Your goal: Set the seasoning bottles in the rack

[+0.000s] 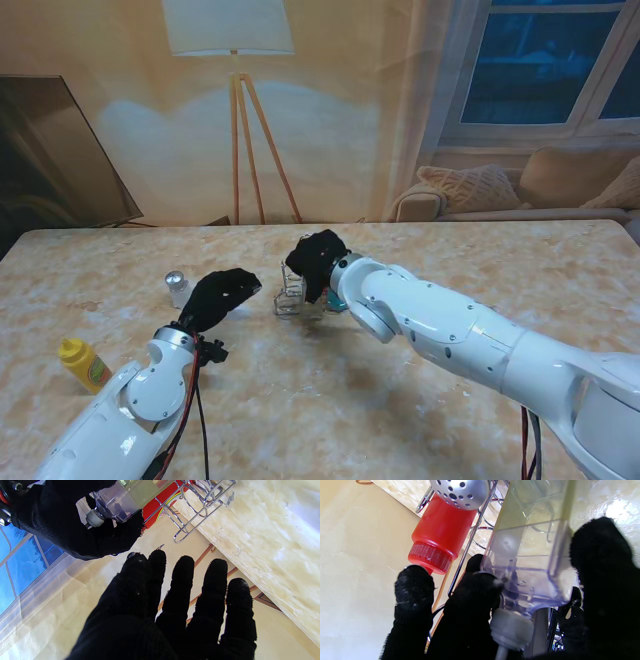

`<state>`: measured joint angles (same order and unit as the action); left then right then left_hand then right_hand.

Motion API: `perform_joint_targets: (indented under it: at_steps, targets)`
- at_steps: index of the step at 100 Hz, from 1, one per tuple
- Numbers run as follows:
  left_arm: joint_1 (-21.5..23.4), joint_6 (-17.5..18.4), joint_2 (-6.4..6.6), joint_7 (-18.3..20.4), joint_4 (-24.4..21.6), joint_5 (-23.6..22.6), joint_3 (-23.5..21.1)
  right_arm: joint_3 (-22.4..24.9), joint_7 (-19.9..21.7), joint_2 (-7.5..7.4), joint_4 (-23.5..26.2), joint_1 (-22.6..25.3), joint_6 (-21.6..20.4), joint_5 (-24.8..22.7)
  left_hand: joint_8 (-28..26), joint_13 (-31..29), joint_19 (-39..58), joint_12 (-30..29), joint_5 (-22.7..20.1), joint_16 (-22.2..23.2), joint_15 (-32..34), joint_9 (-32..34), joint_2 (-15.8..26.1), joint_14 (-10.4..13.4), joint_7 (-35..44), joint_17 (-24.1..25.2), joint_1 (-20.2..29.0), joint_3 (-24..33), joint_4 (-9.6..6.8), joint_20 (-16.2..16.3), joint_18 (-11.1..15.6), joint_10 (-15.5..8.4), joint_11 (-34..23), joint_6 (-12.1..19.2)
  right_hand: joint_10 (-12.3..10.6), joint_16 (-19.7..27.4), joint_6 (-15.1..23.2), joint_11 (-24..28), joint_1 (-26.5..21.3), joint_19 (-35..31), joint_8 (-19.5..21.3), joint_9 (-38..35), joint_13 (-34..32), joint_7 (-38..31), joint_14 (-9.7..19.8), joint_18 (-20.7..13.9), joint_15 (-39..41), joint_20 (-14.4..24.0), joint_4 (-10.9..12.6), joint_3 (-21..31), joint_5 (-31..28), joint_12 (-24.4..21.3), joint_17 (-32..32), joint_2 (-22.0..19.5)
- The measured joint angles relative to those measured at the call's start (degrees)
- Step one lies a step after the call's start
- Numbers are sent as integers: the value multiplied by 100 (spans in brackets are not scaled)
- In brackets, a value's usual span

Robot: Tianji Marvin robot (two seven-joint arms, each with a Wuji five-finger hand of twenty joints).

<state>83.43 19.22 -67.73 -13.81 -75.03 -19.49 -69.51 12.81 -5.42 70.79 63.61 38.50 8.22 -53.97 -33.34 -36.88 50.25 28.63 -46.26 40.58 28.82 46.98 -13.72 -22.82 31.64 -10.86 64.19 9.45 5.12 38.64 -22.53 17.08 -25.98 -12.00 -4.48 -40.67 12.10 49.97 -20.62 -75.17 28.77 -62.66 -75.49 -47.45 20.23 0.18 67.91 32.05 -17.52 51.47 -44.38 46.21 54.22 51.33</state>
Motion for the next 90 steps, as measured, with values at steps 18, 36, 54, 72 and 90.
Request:
perform_joint_targets:
  at_steps: [18,36,54,72,90]
  targets:
    - [0,16,0,0,2,4,0,-57,-25,5,-38,-41,-19,-51,0,0,0,0,0,0,0,0,-2,0,0,0,-1,24,0,0,0,0,-1,0,0,-48,0,34,1,-3,0,2,0,-10,1,61,52,-2,0,-1,-1,2,2,0]
    - [-1,28,0,-5,6,10,0,-89,-46,4,-66,-66,-45,-112,0,0,0,0,0,0,0,0,-4,0,1,0,-2,25,0,0,0,0,-1,0,0,-53,0,73,1,-3,0,5,0,-17,2,65,126,-3,0,-1,-1,6,3,0]
    - [-2,29,-1,-10,7,10,0,-153,-149,28,-147,-104,-62,-128,0,-20,0,0,0,0,0,0,-6,0,2,0,-5,26,0,0,0,0,-2,0,0,-63,-3,208,25,-6,0,12,0,-83,47,68,229,-4,0,-2,-2,10,2,0]
    - [-2,29,0,7,7,29,1,-166,-244,46,-205,-106,-64,-170,0,-21,0,0,0,0,0,0,-71,0,6,0,-12,71,0,0,0,0,-2,0,0,-66,-3,323,74,-8,0,18,-1,-150,82,68,347,-4,56,-2,-4,145,2,0]
    - [-1,29,0,27,7,37,0,-232,-399,115,-342,-122,-56,-165,0,-22,0,0,0,0,0,0,-71,0,10,0,-12,72,0,0,0,0,-2,0,0,-69,-3,502,96,-60,0,78,-2,-197,155,45,361,-5,64,-2,-4,150,-18,0]
